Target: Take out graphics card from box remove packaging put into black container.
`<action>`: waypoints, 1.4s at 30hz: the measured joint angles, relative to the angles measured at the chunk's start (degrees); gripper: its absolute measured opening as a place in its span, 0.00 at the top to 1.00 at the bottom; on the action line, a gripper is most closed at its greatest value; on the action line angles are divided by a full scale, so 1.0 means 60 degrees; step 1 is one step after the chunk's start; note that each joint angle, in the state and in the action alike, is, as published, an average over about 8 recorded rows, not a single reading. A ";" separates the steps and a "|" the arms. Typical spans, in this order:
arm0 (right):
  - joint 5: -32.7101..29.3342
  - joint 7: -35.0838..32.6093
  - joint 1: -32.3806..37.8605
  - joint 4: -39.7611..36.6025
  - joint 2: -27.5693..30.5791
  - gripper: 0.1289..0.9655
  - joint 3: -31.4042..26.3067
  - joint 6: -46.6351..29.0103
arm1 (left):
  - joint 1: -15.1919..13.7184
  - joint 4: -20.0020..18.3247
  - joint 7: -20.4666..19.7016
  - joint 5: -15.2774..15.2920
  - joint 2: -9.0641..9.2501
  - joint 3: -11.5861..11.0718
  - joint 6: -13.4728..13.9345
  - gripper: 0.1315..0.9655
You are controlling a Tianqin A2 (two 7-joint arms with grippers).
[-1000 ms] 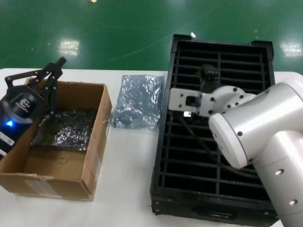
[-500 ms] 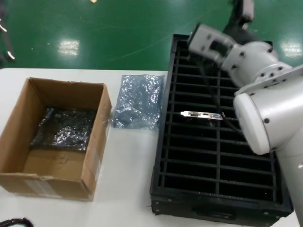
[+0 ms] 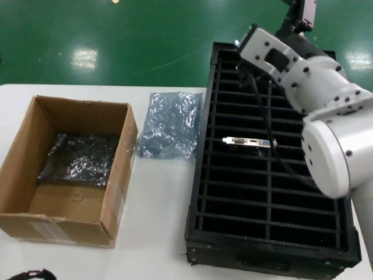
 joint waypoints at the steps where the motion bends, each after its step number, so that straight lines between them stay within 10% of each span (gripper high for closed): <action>1: 0.0199 -0.0091 -0.0093 0.0005 0.0031 0.02 0.0034 0.0088 | 0.0053 -0.0020 -0.0081 0.0053 -0.0009 0.0056 -0.0068 0.89; 42: 1.0164 -0.4604 -0.4725 0.0227 0.1578 0.00 0.1715 0.4506 | 0.2670 -0.1032 -0.4143 0.2710 -0.0418 0.2844 -0.3494 0.07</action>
